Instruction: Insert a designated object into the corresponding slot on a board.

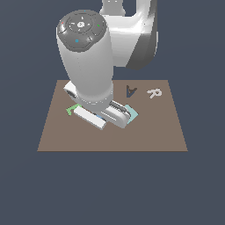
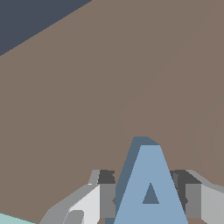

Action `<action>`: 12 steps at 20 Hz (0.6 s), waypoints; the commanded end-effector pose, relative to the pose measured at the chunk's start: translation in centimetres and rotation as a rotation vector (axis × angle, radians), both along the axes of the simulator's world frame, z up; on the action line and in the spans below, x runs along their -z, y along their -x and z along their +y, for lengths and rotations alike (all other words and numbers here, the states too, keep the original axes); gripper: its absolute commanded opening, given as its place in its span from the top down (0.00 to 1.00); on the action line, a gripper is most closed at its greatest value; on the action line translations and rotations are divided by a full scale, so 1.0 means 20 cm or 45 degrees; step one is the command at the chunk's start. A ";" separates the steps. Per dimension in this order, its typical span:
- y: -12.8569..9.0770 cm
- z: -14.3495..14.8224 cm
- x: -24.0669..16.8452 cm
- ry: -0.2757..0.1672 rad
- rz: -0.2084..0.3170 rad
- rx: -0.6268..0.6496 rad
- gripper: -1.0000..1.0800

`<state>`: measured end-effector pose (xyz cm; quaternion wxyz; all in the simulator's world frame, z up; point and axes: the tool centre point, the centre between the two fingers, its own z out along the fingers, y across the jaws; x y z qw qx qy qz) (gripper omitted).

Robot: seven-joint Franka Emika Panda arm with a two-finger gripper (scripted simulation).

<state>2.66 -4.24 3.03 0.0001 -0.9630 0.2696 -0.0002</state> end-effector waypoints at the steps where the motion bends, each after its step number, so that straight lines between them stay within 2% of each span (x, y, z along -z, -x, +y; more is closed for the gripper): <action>1: 0.00 0.00 0.00 0.000 0.001 0.000 1.00; 7: 0.02 0.02 0.00 0.000 0.001 -0.007 1.00; 12: 0.07 0.08 -0.01 0.000 0.001 -0.029 1.00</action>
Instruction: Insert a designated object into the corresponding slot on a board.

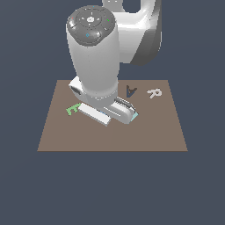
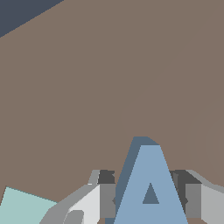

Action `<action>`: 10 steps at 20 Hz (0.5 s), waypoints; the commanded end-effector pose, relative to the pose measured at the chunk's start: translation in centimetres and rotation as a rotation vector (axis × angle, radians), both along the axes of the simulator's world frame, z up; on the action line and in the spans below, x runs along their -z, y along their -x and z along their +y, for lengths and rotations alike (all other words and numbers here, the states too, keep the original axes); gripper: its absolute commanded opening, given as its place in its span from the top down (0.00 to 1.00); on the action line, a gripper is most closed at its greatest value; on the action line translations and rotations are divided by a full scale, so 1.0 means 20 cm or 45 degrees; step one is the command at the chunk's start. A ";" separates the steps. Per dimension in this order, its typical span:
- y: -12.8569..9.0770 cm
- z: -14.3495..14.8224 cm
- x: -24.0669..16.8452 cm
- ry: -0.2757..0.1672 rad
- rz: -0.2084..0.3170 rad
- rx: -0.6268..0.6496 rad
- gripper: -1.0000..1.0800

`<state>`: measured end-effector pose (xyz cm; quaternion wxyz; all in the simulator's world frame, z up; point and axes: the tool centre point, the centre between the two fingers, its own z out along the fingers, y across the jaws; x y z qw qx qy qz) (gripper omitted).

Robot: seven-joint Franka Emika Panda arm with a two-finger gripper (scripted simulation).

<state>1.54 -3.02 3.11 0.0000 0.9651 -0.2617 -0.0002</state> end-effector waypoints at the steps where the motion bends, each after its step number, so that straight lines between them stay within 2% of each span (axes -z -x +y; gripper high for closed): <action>1: 0.03 0.04 0.00 0.000 0.000 -0.015 1.00; 10: 0.26 0.28 -0.02 -0.001 0.000 -0.100 1.00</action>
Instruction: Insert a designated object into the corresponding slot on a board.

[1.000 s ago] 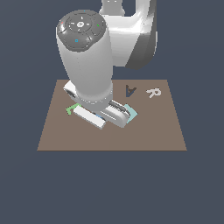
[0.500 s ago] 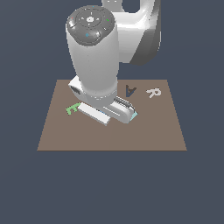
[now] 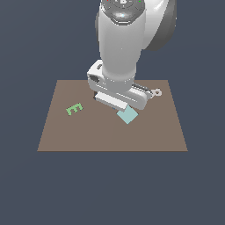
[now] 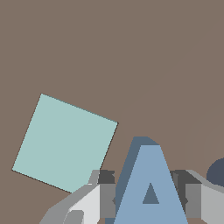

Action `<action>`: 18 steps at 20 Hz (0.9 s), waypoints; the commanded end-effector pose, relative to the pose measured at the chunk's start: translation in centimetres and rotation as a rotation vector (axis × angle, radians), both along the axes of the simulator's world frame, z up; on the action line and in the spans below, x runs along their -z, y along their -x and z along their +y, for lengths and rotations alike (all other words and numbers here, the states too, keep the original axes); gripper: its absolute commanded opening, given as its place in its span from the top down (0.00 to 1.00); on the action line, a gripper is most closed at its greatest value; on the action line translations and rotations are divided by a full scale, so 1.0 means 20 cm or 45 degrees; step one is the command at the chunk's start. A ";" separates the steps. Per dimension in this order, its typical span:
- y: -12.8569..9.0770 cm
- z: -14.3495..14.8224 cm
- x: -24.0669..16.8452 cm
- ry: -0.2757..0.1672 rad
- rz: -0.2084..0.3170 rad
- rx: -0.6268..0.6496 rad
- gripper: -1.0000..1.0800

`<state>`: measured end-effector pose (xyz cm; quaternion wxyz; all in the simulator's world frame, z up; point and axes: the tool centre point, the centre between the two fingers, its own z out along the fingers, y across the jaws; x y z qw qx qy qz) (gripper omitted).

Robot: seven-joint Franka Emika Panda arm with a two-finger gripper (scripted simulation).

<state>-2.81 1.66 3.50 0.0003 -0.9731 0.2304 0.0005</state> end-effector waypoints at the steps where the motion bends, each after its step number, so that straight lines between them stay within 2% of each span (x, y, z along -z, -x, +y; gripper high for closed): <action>1: 0.07 0.07 -0.01 0.000 0.000 -0.027 1.00; 10: 0.26 0.25 -0.02 -0.001 0.000 -0.092 1.00; 18: 0.29 0.28 -0.02 -0.001 0.000 -0.103 1.00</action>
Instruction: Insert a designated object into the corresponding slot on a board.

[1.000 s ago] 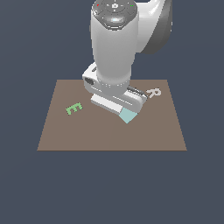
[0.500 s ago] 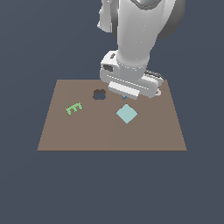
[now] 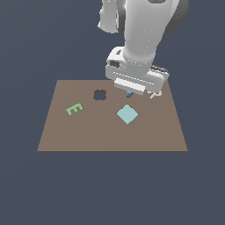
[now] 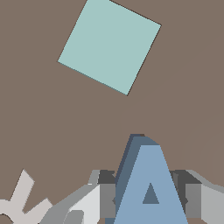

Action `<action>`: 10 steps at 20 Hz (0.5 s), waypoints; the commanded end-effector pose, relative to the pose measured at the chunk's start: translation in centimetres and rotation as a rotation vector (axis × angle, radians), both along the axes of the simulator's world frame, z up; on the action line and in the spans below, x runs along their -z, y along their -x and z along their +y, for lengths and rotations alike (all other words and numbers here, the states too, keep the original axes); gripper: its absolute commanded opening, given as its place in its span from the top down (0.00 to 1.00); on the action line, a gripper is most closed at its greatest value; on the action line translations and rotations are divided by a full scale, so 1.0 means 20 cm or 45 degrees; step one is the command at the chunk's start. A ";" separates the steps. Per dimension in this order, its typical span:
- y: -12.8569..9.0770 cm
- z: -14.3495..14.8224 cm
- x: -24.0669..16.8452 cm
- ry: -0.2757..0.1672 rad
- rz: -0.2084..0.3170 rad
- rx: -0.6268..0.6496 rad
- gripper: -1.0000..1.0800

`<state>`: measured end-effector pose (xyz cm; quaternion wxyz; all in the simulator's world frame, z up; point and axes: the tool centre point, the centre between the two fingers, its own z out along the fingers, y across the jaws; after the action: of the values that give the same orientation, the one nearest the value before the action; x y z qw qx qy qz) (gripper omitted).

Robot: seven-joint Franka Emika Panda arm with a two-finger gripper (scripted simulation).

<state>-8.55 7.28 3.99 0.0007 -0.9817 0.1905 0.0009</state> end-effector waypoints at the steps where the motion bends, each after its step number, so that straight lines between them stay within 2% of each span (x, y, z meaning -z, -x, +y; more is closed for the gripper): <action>1: 0.00 0.00 0.01 0.000 0.000 0.000 1.00; 6: 0.00 0.00 0.05 0.001 0.000 0.000 1.00; 7: 0.00 0.00 0.05 0.001 0.000 0.000 0.04; 10: 0.00 0.00 0.05 0.001 0.000 0.000 0.04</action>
<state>-8.66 7.29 3.02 0.0002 -0.9817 0.1904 0.0011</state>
